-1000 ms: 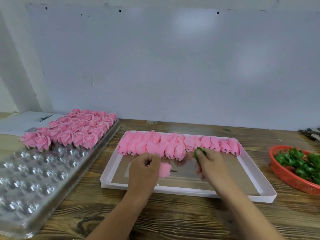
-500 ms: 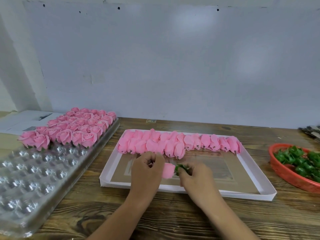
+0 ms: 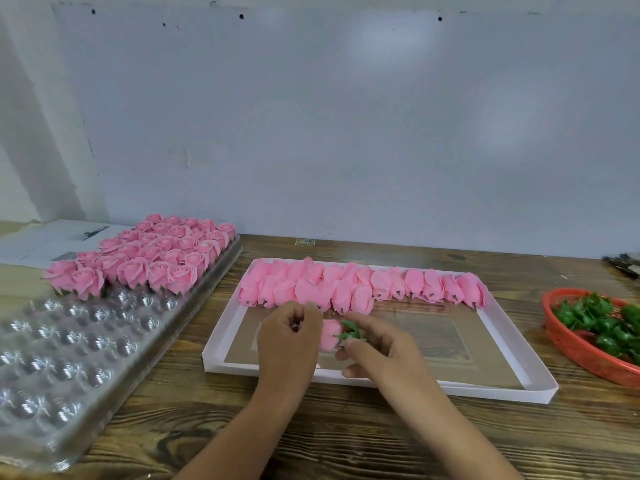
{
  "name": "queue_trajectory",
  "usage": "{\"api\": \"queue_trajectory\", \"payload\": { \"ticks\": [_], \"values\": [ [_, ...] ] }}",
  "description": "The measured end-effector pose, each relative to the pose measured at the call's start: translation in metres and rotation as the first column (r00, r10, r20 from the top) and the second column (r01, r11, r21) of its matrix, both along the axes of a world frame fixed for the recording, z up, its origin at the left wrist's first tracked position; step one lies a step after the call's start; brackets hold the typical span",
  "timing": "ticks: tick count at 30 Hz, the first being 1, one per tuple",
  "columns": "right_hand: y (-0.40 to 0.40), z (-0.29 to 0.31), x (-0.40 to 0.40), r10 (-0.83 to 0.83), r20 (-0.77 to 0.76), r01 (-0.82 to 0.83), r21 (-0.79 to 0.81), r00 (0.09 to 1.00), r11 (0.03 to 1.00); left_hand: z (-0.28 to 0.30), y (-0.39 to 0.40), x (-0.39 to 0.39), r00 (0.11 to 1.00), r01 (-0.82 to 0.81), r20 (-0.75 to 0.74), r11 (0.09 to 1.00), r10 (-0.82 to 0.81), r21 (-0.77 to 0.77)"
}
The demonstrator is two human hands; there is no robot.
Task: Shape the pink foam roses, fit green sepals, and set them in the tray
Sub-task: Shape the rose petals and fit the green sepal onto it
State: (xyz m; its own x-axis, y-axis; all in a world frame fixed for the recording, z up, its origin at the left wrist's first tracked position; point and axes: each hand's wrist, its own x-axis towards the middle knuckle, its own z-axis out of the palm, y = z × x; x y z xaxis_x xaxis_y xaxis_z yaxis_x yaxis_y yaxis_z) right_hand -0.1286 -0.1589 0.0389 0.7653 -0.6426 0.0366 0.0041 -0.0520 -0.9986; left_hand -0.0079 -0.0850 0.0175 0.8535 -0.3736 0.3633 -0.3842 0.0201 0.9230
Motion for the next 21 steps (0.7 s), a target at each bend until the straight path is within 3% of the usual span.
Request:
{"api": "queue_trajectory", "payload": {
  "ticks": [8,16,21],
  "values": [
    [0.000,-0.004,0.000,-0.007,0.098,0.006,0.009,0.995,1.000,0.006,0.000,-0.002,0.985,0.068,-0.160,0.998,-0.069,-0.012],
    [-0.003,-0.011,0.000,-0.038,0.089,0.053,-0.170,0.995,0.984,0.011,0.003,-0.004,0.964,0.112,-0.240,0.994,-0.111,-0.009],
    [-0.002,-0.011,-0.001,-0.022,0.090,0.040,-0.198,0.996,0.979,0.015,0.004,-0.006,0.960,0.116,-0.257,0.993,-0.112,0.000]
  ]
}}
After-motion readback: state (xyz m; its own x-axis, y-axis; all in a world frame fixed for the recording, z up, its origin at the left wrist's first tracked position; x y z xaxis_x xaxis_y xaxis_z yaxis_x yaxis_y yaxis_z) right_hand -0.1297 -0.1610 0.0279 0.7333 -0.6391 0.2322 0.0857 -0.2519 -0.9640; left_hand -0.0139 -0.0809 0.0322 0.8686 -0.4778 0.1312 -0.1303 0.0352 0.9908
